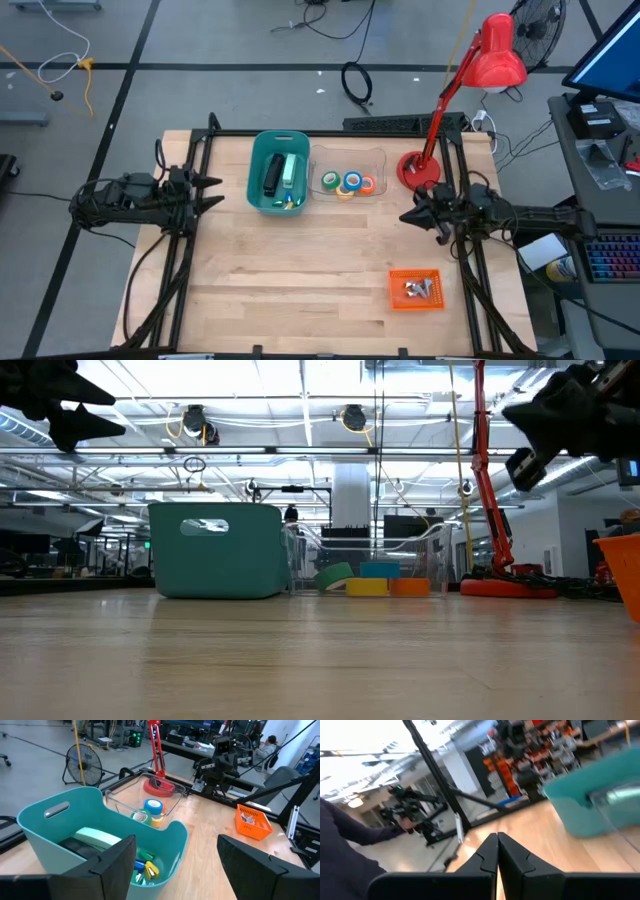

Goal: Pick and place Stapler, Stapler remover, tape
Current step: Return to Home Position

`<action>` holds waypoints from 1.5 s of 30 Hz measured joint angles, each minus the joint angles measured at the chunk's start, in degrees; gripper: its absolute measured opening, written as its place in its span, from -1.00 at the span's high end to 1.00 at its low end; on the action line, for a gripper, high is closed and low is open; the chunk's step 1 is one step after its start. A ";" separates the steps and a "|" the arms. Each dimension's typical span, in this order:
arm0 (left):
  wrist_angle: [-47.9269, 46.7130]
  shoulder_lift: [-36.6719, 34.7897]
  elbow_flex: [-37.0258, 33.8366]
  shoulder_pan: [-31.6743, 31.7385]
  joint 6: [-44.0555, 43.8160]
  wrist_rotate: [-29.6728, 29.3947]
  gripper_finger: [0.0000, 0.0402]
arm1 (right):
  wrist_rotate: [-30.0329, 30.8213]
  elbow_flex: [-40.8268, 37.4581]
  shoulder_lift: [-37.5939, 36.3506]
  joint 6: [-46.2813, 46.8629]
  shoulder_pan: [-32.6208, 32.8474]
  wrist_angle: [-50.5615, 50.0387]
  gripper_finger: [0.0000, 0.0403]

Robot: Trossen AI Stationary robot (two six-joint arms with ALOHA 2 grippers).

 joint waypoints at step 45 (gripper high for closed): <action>24.72 -0.02 -19.73 -0.09 10.89 13.41 -0.41 | -0.35 0.04 -0.41 -4.65 -0.09 -4.55 0.98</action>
